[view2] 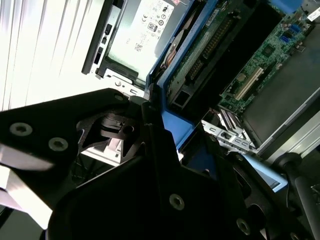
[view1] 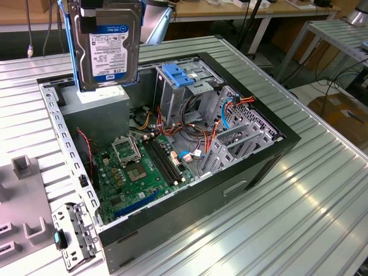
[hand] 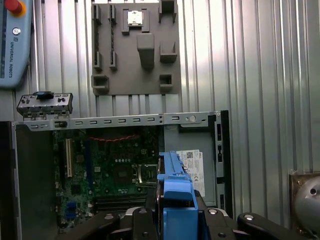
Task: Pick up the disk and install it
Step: 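Pick up the disk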
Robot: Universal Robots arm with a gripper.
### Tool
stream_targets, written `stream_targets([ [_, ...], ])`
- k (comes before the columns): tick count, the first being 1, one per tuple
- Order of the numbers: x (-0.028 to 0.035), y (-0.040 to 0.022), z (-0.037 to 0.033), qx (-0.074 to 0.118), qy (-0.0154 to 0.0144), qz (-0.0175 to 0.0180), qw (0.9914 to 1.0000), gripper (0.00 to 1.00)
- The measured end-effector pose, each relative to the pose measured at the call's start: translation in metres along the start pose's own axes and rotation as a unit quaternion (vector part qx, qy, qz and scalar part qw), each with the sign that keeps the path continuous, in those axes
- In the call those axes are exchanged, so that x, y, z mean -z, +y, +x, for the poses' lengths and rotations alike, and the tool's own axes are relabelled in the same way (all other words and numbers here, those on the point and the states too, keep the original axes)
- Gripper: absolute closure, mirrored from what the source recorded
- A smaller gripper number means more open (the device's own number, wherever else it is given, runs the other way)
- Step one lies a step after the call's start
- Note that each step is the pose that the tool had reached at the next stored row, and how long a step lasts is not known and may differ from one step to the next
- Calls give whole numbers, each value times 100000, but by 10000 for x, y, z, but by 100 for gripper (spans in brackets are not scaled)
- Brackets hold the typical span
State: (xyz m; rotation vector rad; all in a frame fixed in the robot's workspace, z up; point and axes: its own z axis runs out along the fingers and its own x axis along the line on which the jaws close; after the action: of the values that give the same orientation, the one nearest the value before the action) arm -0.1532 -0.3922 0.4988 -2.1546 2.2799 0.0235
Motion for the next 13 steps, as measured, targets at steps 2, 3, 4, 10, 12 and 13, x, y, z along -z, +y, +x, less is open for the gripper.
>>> stream_targets([
  [2,1,-27,3,-49,7,-7,100000,63],
  [3,0,-43,5,-78,4,-4,100000,63],
  [4,0,-55,7,-99,5,-5,100000,63],
  [10,-1,-157,18,-264,5,-6,100000,63],
  [12,-1,-181,22,-310,2,-1,100000,63],
  [13,-1,-194,23,-334,2,-1,99999,63],
])
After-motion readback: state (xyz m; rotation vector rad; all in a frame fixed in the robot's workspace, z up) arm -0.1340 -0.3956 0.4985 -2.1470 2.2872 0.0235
